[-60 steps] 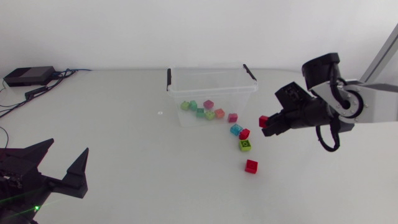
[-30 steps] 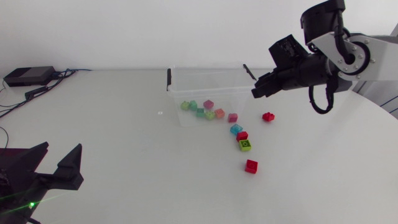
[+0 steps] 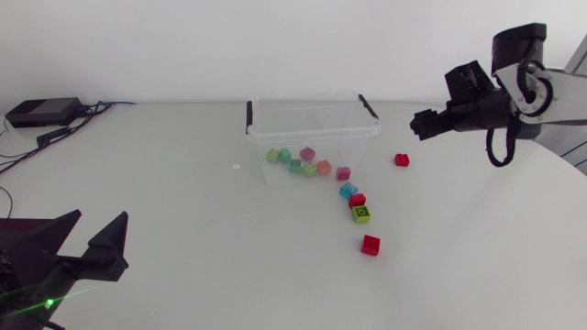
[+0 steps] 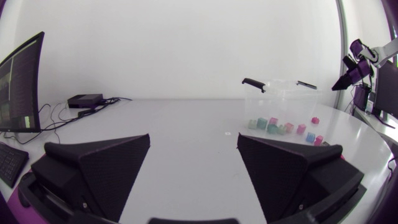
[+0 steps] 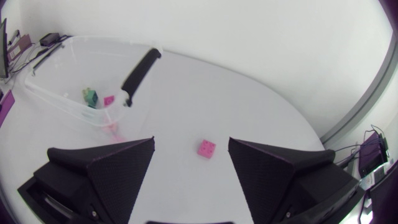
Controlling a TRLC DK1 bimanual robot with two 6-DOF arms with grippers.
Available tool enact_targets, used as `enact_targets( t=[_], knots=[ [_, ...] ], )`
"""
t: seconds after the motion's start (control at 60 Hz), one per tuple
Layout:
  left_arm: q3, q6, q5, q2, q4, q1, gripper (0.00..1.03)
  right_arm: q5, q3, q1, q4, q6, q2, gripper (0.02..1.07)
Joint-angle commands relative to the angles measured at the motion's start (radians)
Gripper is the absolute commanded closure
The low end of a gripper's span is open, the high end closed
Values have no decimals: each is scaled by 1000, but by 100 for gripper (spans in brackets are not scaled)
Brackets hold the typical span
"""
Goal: Pick up the duplo bricks and place them in the container
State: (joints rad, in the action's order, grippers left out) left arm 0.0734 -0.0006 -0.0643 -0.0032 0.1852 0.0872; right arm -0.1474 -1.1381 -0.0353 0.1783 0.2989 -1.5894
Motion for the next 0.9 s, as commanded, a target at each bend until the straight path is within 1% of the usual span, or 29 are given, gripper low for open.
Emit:
enact_targets(
  t=[0.0, 0.133, 0.3, 0.5, 0.683, 0.733, 0.8, 0.85, 0.883],
  knots=[
    [-18, -6, 1, -9, -1, 14, 5, -7, -22, -26, -11, 14, -107, 12],
    [-18, -4, 3, -9, -1, 6, 5, 0, -118, -43, -11, -14, -259, 12],
    [-18, -4, 3, -9, -1, 5, 5, 78, -252, -37, -5, -58, -420, 12],
    [-18, -4, 1, -9, -1, 5, 5, 123, -394, -21, 36, -110, -578, 13],
    [-18, -4, 1, -9, -1, 5, 5, 146, -477, -9, 76, -168, -661, 14],
    [-18, -4, 1, -9, -1, 5, 5, 155, -486, -8, 86, -178, -673, 16],
    [-18, -2, 1, -9, -1, 5, 5, 158, -497, -8, 99, -192, -689, 17],
    [-18, -2, 1, -9, -1, 5, 5, 164, -502, -8, 104, -198, -699, 21],
    [-18, -2, 1, -9, -1, 5, 5, 169, -503, -9, 107, -204, -705, 22]
  ],
)
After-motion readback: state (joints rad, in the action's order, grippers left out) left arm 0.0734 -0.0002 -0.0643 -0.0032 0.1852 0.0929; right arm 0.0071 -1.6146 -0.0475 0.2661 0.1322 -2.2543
